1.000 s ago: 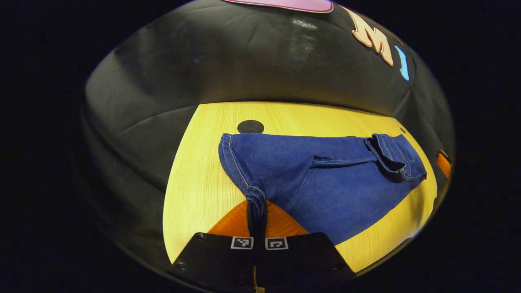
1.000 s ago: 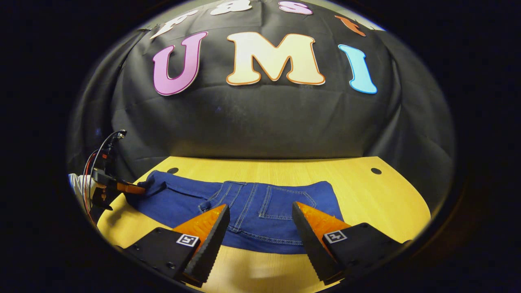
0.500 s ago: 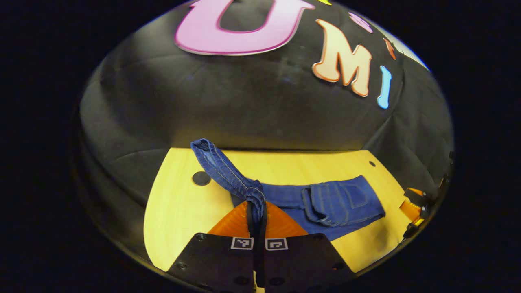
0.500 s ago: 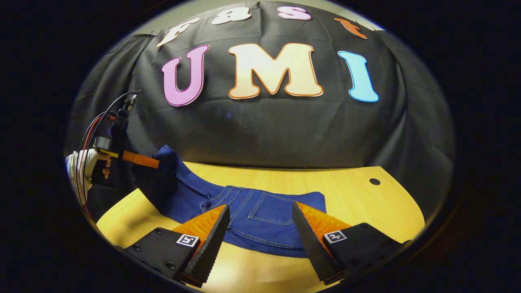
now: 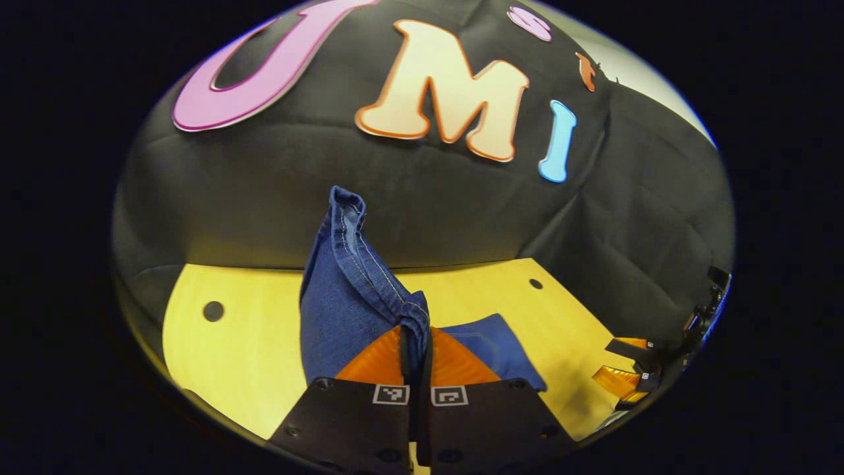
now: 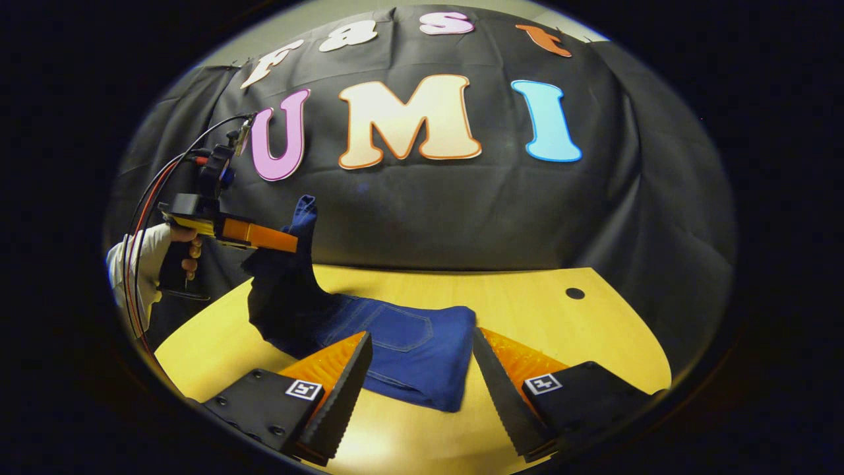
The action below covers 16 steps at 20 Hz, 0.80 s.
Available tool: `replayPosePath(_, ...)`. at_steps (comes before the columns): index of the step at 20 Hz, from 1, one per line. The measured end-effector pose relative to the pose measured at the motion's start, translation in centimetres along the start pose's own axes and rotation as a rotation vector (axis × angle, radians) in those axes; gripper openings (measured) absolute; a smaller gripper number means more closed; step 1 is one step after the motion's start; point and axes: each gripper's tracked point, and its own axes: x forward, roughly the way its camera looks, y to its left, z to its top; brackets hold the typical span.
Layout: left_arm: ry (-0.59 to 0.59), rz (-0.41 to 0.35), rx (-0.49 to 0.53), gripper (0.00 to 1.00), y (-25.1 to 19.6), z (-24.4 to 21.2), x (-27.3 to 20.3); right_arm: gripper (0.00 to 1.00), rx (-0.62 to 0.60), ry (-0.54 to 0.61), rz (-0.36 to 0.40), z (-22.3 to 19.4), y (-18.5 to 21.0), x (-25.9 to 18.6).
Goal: Grasp the waist and the cuffs of the jeans and fold them to make the two legs overlap; first hold the waist and fold one-third of the jeans toward the cuffs, then hold the cuffs and fold the remaining one-third in the same direction to finish folding.
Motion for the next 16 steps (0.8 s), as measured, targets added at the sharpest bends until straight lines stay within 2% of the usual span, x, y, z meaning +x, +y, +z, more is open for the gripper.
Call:
replayPosePath(3,0.044,-0.047,-0.020,0.00,-4.9,-2.0,3.2,0.95,0.003,0.008,-0.023,-0.5,-3.2,-1.0)
replayPosePath(5,0.066,-0.067,0.002,0.00,-7.5,-3.5,5.6,0.95,0.004,0.013,-0.037,-1.0,-5.3,-1.8)
replayPosePath(9,0.150,-0.014,0.023,0.00,-8.8,-8.6,9.5,0.95,0.002,0.023,-0.069,-2.0,-9.1,-2.9)
replayPosePath(11,0.139,0.020,0.010,0.00,-8.7,-10.3,10.7,0.95,0.008,0.023,-0.072,-2.4,-10.3,-3.2)
replayPosePath(13,0.106,0.053,-0.004,0.48,-9.2,-10.7,10.7,0.95,0.027,0.021,-0.057,-2.5,-10.5,-3.5)
replayPosePath(15,0.029,0.083,0.033,0.96,-9.9,-9.4,9.3,0.98,0.042,-0.005,-0.033,-1.5,-9.8,-3.5)
replayPosePath(16,-0.039,0.109,0.069,0.96,-10.3,-8.0,7.6,0.98,0.046,-0.028,-0.026,-0.7,-9.2,-3.7)
